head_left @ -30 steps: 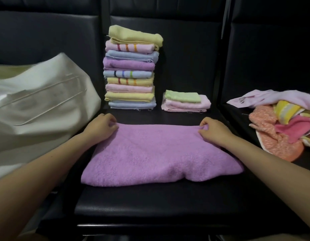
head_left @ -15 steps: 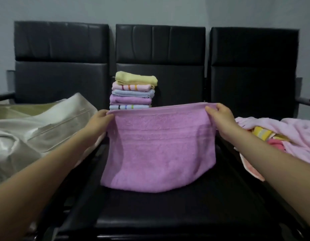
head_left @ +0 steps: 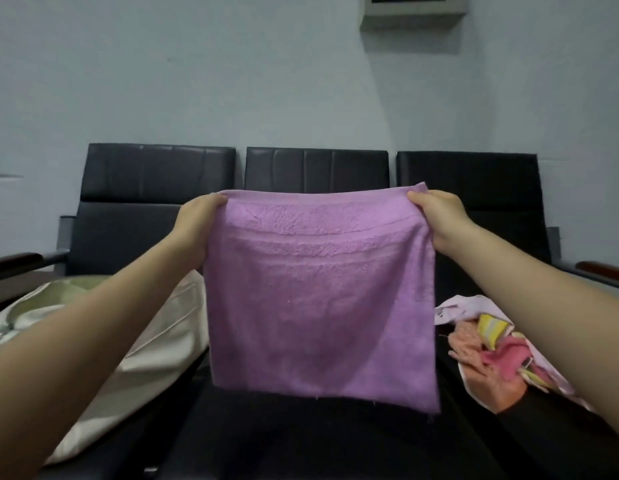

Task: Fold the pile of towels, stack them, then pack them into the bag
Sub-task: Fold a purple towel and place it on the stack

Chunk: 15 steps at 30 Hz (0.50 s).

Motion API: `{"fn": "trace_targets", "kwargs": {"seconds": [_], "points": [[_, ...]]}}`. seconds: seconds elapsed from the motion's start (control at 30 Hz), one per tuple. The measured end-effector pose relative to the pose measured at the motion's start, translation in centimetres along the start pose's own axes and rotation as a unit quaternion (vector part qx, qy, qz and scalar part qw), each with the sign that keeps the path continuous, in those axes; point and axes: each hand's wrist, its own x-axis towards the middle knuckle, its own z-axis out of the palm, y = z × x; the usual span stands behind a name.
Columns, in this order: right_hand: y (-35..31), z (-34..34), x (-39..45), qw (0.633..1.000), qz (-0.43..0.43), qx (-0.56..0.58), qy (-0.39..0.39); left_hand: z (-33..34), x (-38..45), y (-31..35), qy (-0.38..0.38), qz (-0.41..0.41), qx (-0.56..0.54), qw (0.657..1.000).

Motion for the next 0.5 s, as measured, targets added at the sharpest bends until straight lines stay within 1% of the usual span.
{"fn": "trace_targets", "kwargs": {"seconds": [0.1,0.13,0.2,0.27,0.33,0.4,0.47,0.5], "points": [[-0.5,-0.4,0.2,0.998,0.04,0.038,-0.009,-0.3,0.1,0.7,-0.024,-0.072,0.04,0.996],[-0.2,-0.4,0.1,0.998,0.051,0.04,-0.014,-0.3,0.1,0.5,-0.03,-0.085,0.053,0.995],[1.3,-0.4,0.4,0.997,0.069,0.033,-0.019,0.0,0.2,-0.8,-0.036,-0.09,0.069,0.993],[4.0,-0.4,0.4,0.996,0.085,-0.004,-0.017,0.4,0.1,-2.9,-0.035,-0.078,0.096,0.992],[7.7,-0.4,0.5,0.992,0.095,-0.08,-0.007,0.4,0.1,-6.0,-0.04,-0.04,0.172,0.984],[11.8,-0.5,0.3,0.978,0.087,-0.191,-0.003,0.1,-0.1,-9.8,-0.071,-0.009,0.249,0.966],[15.9,-0.6,-0.1,0.952,0.08,-0.295,-0.022,-0.2,-0.3,-13.9,-0.086,-0.003,0.307,0.948],[17.7,-0.6,-0.4,0.933,0.087,-0.347,-0.037,-0.4,-0.4,-16.1,-0.084,-0.011,0.326,0.942]]}}
